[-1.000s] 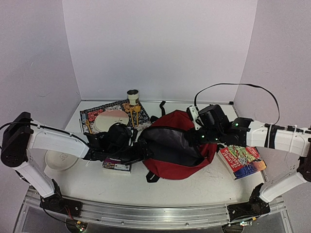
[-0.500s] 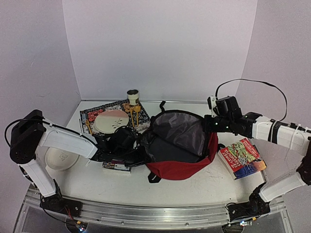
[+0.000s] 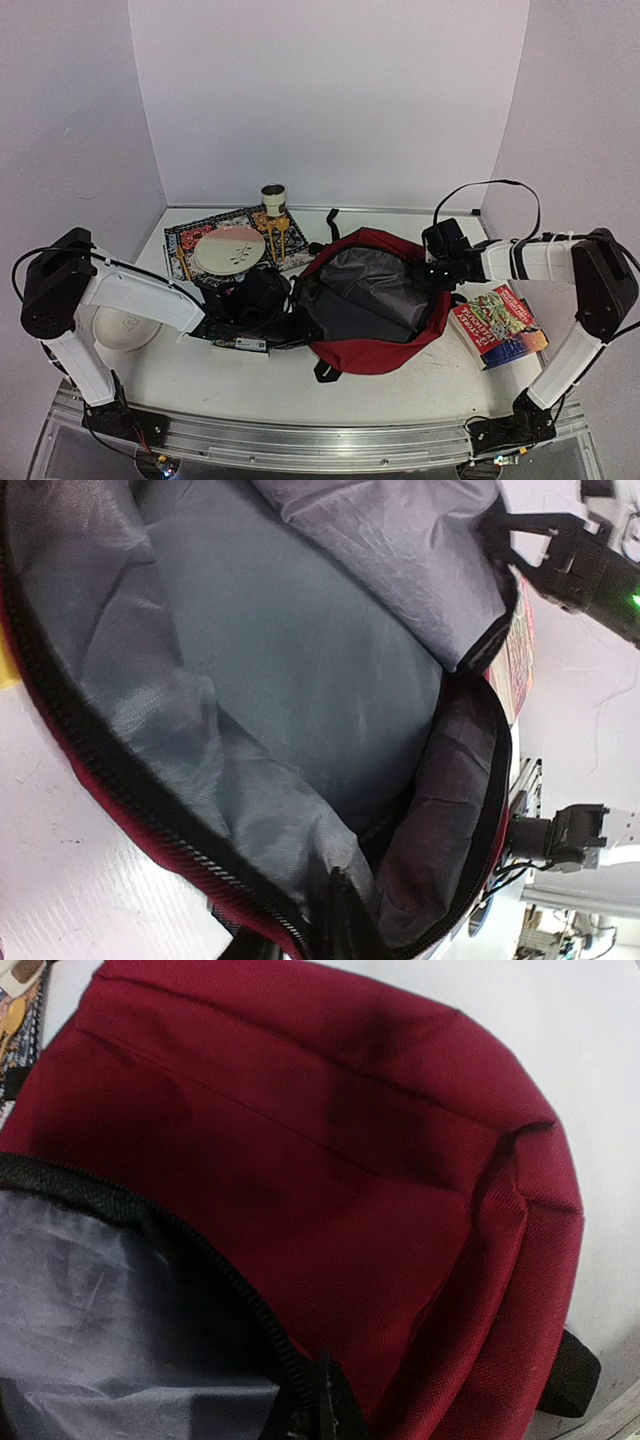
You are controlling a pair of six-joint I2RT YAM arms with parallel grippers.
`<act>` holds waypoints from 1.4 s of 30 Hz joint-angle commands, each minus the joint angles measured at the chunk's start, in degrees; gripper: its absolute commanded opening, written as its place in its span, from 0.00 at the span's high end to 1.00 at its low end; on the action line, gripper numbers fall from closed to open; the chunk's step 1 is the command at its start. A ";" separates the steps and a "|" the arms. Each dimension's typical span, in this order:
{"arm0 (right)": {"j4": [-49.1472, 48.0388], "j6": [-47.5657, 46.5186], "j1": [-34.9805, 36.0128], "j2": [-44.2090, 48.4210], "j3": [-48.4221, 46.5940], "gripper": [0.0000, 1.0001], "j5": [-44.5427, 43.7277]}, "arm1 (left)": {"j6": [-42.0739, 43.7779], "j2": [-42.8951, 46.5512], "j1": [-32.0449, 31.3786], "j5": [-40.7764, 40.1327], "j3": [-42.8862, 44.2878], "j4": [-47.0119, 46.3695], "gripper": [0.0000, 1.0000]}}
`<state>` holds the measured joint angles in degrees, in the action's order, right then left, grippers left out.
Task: Pack the student bag
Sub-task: Place the largest pocket of the student bag.
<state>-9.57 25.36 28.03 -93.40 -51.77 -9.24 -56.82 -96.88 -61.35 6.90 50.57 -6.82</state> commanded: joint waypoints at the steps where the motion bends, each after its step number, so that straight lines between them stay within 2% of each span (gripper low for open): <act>1: 0.08 -0.21 -0.07 -2.77 0.04 0.97 -1.49 | 0.73 1.34 -0.53 -1.11 0.22 -2.26 0.75; 5: 0.20 -1.18 -0.07 -2.94 -1.08 0.84 2.44 | 1.06 2.83 -0.44 -2.55 -0.28 -2.17 0.60; 13: 3.04 -3.52 -0.06 5.28 -1.79 0.61 5.77 | 3.09 7.66 0.35 -6.33 -0.82 1.82 0.24; 20: 4.01 -4.36 0.07 11.34 -0.76 0.44 11.77 | 5.07 12.72 3.82 -10.17 -1.49 8.54 0.10; 27: 4.03 -5.76 0.34 11.67 -0.41 0.34 14.40 | 6.35 18.07 8.08 -10.46 -3.99 11.74 0.05; 35: 3.86 -7.78 0.30 5.25 -5.54 0.31 10.90 | 6.75 20.02 9.66 -10.24 -5.85 13.26 0.04; 37: 3.86 -7.71 0.60 5.52 -6.48 0.31 11.35 | 6.55 20.97 10.51 -10.73 -6.92 14.07 0.04; 42: 4.62 -8.49 2.46 8.94 -7.89 0.23 10.68 | 6.66 24.02 13.42 -11.80 -9.73 16.79 0.02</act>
<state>-6.48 18.18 28.77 -88.25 -56.35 2.34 -50.92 -76.53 -50.05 -2.81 42.61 7.15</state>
